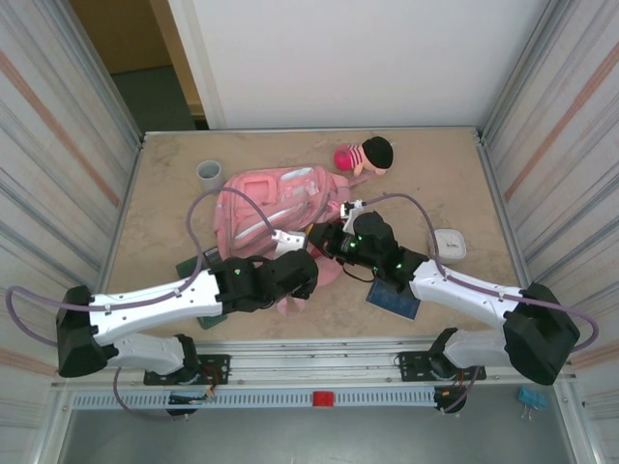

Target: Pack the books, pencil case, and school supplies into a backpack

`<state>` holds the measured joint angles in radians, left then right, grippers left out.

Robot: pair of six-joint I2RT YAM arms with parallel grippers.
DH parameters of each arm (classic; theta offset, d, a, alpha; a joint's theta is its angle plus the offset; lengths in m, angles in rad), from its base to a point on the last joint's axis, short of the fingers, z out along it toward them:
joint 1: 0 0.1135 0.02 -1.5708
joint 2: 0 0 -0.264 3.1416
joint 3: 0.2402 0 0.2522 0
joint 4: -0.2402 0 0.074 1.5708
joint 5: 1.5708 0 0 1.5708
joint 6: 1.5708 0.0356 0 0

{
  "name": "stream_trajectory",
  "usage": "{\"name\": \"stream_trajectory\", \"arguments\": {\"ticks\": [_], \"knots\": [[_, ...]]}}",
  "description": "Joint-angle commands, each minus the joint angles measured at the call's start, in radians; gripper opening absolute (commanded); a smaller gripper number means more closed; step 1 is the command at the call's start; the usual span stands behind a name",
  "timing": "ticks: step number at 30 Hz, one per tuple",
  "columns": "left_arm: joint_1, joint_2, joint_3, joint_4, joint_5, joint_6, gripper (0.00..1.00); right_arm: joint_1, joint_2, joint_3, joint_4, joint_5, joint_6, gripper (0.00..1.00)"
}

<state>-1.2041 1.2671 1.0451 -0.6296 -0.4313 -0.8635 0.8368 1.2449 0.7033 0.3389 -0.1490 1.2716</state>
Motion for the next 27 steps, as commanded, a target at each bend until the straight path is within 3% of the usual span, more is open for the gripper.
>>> {"name": "stream_trajectory", "arguments": {"ticks": [1, 9, 16, 18, 23, 27], "knots": [[0.021, 0.032, -0.005, 0.043, -0.033, 0.013, 0.43, 0.016, -0.033, 0.055, 0.073, -0.001, -0.029, 0.09], [0.022, 0.082, -0.003, -0.021, -0.075, 0.003, 0.37, 0.018, -0.064, 0.061, 0.039, -0.001, -0.044, 0.09], [0.027, 0.065, -0.009, -0.032, -0.069, 0.02, 0.05, 0.019, -0.073, 0.063, -0.001, 0.002, -0.072, 0.07], [0.046, 0.049, 0.001, -0.029, -0.015, 0.065, 0.0, 0.018, -0.076, 0.064, -0.031, -0.009, -0.091, 0.07], [0.153, -0.017, -0.017, 0.033, 0.291, 0.184, 0.0, 0.006, -0.076, 0.062, -0.083, -0.068, -0.192, 0.05], [0.223, -0.064, -0.027, 0.02, 0.461, 0.251, 0.0, -0.023, -0.081, 0.065, -0.124, -0.121, -0.239, 0.05]]}}
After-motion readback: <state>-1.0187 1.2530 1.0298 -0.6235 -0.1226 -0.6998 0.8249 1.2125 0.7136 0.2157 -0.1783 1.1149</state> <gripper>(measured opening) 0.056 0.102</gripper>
